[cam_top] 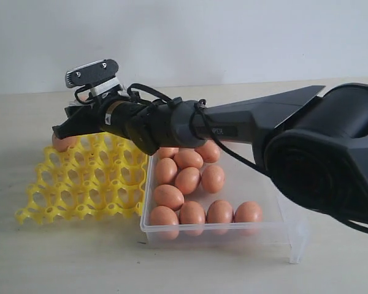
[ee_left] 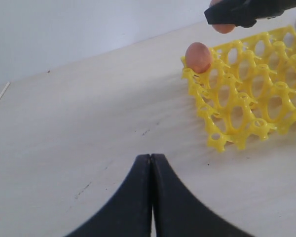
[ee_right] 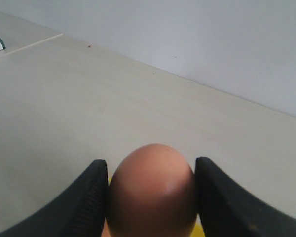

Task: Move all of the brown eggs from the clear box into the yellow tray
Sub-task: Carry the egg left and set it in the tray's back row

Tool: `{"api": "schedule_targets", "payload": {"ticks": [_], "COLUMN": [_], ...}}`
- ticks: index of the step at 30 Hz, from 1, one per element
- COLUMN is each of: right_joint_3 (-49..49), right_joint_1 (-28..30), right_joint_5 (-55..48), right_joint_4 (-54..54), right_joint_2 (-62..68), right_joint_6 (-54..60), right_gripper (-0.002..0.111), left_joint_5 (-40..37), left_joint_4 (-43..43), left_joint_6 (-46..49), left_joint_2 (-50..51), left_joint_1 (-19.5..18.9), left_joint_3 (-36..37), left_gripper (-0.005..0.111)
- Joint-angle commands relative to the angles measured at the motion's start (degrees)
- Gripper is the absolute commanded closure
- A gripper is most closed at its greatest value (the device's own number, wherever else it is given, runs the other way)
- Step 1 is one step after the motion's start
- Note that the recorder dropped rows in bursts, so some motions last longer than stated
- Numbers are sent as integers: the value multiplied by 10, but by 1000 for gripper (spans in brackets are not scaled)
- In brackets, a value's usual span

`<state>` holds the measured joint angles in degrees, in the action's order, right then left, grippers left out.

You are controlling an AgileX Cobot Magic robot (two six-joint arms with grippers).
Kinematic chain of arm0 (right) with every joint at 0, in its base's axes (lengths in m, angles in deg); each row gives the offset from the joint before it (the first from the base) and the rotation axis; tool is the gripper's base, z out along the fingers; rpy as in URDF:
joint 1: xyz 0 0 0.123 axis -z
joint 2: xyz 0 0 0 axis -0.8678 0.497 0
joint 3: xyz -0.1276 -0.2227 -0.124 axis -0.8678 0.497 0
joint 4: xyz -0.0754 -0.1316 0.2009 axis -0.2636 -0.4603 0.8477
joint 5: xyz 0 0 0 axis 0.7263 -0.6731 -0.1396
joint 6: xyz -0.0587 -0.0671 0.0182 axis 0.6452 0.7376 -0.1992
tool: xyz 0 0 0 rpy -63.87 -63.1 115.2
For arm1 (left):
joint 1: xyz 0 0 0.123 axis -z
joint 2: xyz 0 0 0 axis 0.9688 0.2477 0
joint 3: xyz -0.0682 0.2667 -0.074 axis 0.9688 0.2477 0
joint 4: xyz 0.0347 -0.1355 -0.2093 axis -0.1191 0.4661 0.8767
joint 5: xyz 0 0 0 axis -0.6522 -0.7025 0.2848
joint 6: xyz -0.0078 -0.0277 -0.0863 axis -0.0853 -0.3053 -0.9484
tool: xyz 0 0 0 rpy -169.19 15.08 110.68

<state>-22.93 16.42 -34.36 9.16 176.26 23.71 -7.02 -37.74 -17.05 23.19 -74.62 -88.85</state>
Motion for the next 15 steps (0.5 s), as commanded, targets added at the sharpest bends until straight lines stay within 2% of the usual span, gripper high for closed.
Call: {"api": "schedule_targets", "payload": {"ticks": [1, 8, 15], "right_joint_3": [-20, -26, -26], "right_joint_1": [-7, -8, -8], "right_joint_5": [3, -6, -14], "right_joint_4": [-5, -5, -16], "right_joint_2": [17, 29, 34], "right_joint_6": [-12, -12, -12], "right_gripper": [104, 85, 56], "left_joint_5": [3, 3, 3], "left_joint_4": [0, 0, 0], "left_joint_6": [-3, -3, -3], "left_joint_2": [-3, -3, -3], "left_joint_1": [1, 1, 1], "left_joint_3": [-2, -2, -2], "left_gripper": [107, 107, 107]}}
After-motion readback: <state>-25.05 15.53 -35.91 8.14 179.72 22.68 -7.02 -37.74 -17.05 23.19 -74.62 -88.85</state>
